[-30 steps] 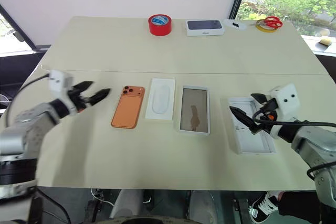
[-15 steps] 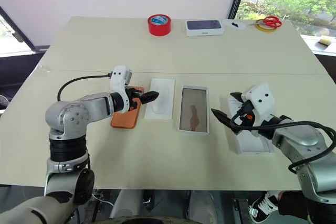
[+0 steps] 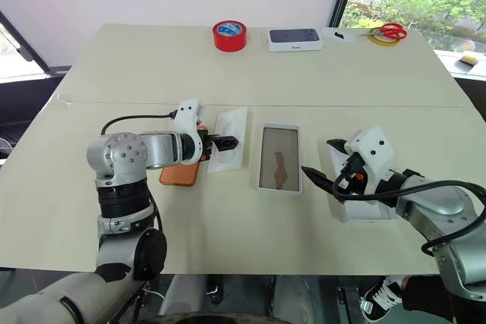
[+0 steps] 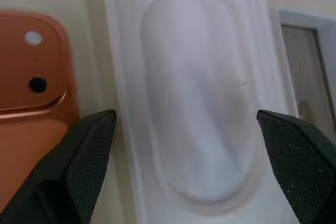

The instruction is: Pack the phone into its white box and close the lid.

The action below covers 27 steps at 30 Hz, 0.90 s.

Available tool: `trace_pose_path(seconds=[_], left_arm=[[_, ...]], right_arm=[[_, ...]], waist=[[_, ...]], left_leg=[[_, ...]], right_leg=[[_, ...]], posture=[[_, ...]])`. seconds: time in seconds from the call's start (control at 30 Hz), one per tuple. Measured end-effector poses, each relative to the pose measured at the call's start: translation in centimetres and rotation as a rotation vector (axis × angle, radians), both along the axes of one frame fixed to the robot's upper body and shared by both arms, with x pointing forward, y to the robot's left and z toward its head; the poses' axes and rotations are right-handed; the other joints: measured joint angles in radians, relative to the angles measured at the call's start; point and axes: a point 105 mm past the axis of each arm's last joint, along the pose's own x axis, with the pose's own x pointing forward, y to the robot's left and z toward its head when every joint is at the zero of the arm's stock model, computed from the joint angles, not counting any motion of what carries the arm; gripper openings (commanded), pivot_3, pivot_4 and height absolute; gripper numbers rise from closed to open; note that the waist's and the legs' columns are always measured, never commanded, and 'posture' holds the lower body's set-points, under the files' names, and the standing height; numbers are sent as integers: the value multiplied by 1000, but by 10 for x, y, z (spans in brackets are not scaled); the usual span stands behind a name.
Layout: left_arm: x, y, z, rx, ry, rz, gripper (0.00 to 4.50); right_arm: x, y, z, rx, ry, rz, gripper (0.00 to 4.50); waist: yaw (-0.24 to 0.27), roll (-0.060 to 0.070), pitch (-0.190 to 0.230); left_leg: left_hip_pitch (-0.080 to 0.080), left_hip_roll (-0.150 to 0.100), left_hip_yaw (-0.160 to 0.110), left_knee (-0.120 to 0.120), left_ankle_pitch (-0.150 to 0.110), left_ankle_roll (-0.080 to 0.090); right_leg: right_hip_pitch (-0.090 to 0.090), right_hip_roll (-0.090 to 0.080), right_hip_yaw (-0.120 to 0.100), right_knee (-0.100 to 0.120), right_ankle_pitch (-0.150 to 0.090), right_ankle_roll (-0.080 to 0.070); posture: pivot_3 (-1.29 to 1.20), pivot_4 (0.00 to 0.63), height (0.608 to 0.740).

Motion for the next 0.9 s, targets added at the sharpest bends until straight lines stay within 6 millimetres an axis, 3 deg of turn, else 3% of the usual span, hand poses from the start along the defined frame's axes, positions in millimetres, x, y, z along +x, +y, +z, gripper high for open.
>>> trace_pose_path(seconds=[0.1,0.2,0.4,0.47,0.6,0.77,0.9], left_arm=[[1,-2,0,1,5,14,4500],[2,0,-1,-10,10,32,3709],[2,1,-6,-58,41,69,633],[2,3,-6,-64,45,80,41],[3,6,-6,-63,43,91,41],[7,12,0,-125,25,113,41],[12,17,12,-200,-2,128,41]], right_arm=[[0,0,0,0,1,1,4458],[0,0,0,0,3,1,4500],[-2,4,2,-11,-5,22,4500],[-4,6,3,-25,-4,38,4500],[-10,15,-5,-101,49,116,4500],[-27,44,-23,-188,172,298,4500],[-23,52,-36,-258,202,362,4500]], waist=[[0,0,0],[0,0,0],[0,0,0],[0,0,0],[-1,0,0],[-2,-1,0],[-1,-1,1]], left_leg=[[0,0,0,0,0,0],[0,0,0,0,0,0],[0,0,0,0,0,0],[0,0,0,0,0,0],[0,0,0,0,0,0],[0,0,-1,0,-1,2],[0,0,-1,0,-2,2]], right_leg=[[0,0,0,0,0,0],[0,0,0,0,0,0],[0,0,0,0,0,0],[0,0,0,0,0,0],[0,0,0,0,0,0],[-1,0,0,0,0,0],[-1,0,0,0,0,0]], posture=[[0,150,730],[0,150,730],[0,150,730],[0,150,730],[0,150,730],[0,150,730],[0,150,730]])
